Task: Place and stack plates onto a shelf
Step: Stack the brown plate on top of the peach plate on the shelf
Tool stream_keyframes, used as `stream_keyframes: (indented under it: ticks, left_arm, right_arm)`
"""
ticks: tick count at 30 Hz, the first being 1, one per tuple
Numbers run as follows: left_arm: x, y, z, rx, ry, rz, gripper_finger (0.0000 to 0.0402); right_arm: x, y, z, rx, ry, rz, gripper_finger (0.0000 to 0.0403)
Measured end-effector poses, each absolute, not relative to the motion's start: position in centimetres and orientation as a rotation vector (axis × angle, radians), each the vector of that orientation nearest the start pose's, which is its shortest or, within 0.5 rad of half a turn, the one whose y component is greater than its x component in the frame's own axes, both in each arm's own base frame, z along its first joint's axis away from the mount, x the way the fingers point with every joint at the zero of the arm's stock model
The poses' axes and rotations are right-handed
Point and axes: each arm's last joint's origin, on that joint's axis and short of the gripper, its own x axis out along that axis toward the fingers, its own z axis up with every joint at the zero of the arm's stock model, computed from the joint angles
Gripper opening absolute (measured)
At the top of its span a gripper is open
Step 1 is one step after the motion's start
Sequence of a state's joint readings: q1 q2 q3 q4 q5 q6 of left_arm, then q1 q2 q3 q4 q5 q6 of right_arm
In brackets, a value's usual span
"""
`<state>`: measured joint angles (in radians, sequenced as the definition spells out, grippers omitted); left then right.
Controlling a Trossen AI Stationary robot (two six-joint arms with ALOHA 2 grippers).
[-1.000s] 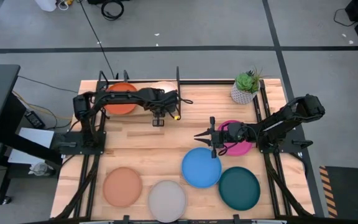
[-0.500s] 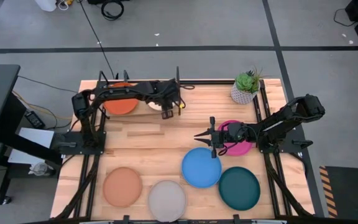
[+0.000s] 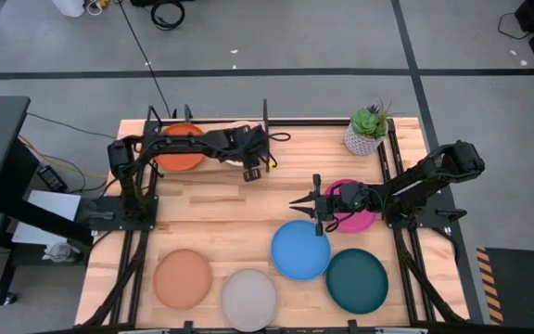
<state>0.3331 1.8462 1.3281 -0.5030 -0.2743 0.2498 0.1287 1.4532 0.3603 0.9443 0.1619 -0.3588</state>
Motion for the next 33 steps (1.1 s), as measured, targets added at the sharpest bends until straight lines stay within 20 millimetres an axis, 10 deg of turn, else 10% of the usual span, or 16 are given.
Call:
stream_keyframes:
  ticks: [12, 23, 33]
  left_arm:
    - [33.7, 8.3, 25.2, -0.020, 1.146, 0.115, 0.0121]
    - [30.6, -2.2, 20.3, -0.328, 1.506, -0.148, 0.0121]
    - [27.1, -9.6, 17.9, -0.117, 1.674, -0.248, 0.0121]
  right_arm:
    - [24.8, 2.7, 15.6, -0.391, 0.213, -0.019, 0.0058]
    - [24.8, 2.7, 15.7, -0.390, 0.204, -0.026, 0.0058]
    - [24.9, 2.0, 16.2, -0.420, 0.155, -0.053, 0.0058]
